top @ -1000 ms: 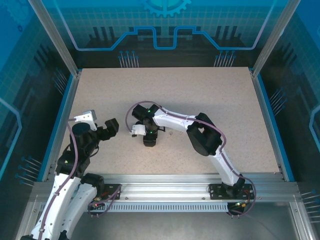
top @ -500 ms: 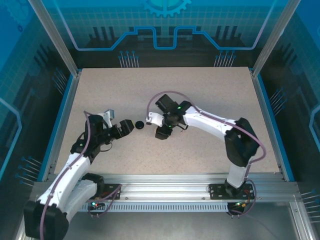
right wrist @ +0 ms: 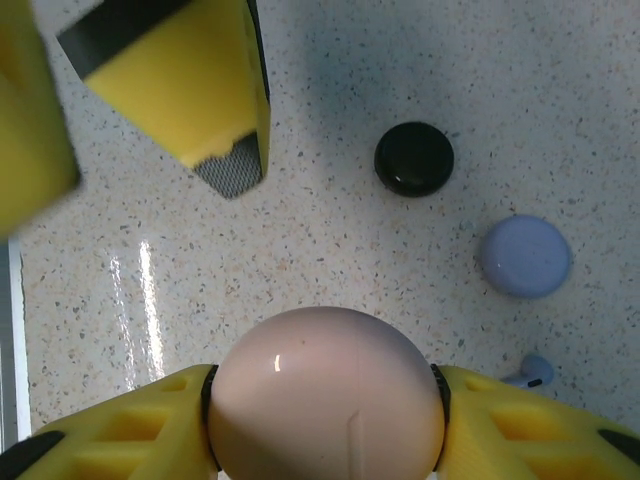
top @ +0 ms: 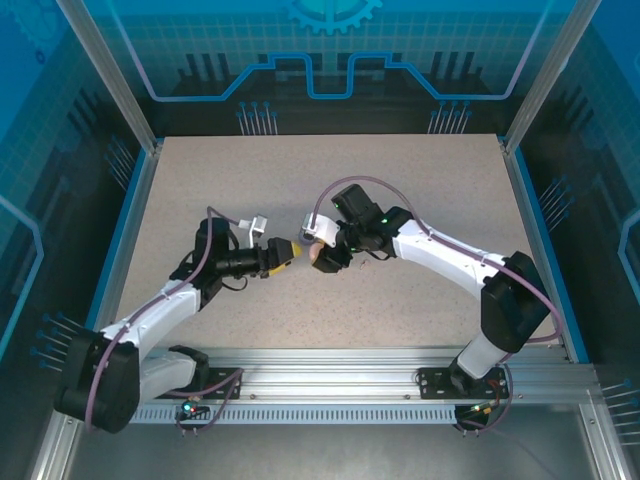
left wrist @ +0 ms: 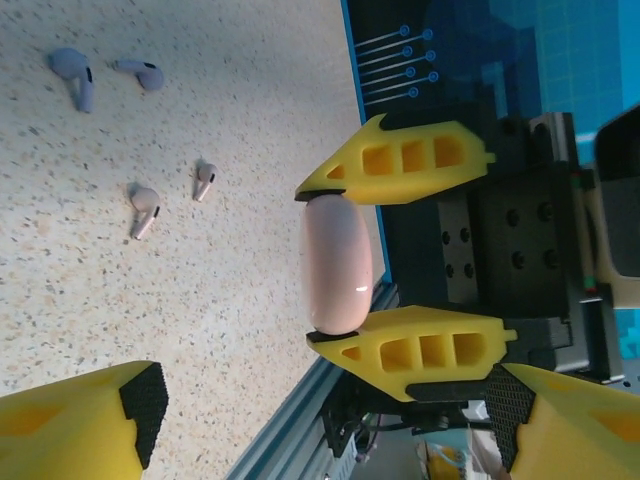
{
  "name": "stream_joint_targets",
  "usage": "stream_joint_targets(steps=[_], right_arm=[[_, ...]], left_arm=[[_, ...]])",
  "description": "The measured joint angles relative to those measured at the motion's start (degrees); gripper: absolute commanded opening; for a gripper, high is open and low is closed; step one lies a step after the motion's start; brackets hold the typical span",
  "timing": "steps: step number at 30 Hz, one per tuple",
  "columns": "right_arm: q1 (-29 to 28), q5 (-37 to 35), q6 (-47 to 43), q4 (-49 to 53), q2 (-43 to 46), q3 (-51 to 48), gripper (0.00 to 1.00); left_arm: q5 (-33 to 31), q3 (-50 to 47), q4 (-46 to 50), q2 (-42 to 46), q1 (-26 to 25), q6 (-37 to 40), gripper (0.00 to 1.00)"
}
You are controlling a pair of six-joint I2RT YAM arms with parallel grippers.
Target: Insert wireless bluetooth earbuds into charging case
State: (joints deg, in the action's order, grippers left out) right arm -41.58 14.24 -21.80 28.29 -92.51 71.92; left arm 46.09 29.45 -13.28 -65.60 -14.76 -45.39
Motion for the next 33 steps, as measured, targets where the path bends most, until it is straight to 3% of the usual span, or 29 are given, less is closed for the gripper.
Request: stream_joint_targets(steps=[6, 33], right_arm=[[-0.4, 0.4, 0.0, -0.5, 0.5, 0.0, 0.49], [-1.2, 2.4, 0.0, 0.6, 0.3, 0.2, 0.49]], left_arm=[[1.5, 1.7, -2.5, -3.4, -2.3, -1.1, 0.80], [4.4, 6.5, -3.5, -11.8, -5.7, -1.0, 0.35]])
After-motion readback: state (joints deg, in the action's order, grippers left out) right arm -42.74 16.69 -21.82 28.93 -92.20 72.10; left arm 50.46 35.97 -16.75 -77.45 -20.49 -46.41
